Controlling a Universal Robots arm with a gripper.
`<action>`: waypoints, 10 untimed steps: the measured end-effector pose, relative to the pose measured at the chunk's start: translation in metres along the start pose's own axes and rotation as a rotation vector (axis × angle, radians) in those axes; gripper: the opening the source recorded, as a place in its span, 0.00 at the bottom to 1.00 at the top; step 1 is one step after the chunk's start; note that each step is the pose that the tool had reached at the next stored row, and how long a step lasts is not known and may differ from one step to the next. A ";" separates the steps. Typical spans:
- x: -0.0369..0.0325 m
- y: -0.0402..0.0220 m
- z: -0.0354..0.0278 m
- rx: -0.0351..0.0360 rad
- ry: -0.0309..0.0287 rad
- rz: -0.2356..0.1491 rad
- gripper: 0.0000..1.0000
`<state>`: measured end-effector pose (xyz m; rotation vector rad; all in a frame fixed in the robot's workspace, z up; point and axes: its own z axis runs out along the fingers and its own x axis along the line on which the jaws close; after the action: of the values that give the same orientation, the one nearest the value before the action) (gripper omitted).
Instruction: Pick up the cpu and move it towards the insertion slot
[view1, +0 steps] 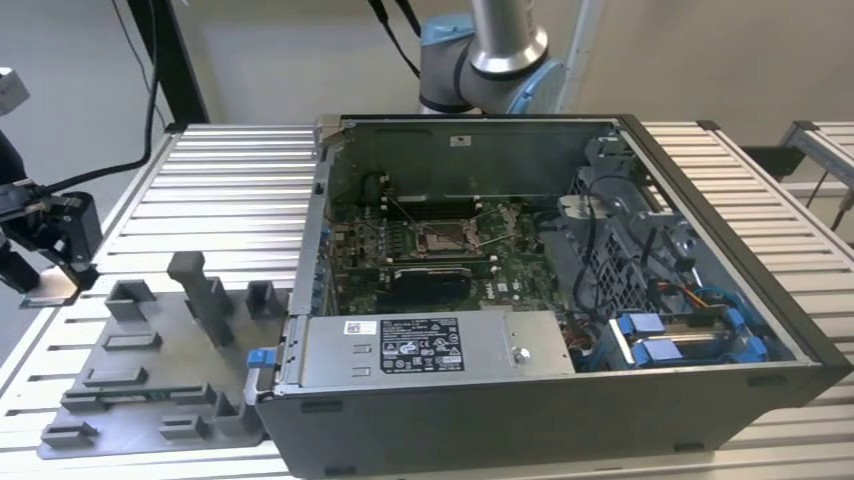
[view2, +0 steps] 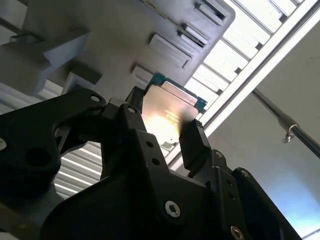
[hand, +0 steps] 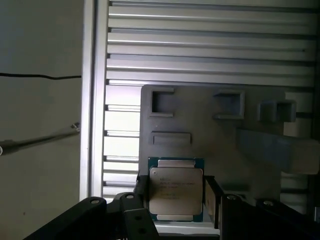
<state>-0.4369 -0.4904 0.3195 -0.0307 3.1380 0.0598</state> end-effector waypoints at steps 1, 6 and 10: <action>0.0000 0.0000 -0.0019 0.0001 0.0000 0.000 0.00; 0.0000 0.0004 -0.0110 0.0001 0.0000 0.000 0.00; -0.0001 0.0007 -0.0197 0.0001 0.0000 0.000 0.00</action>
<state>-0.4369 -0.4904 0.3392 -0.0302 3.1380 0.0597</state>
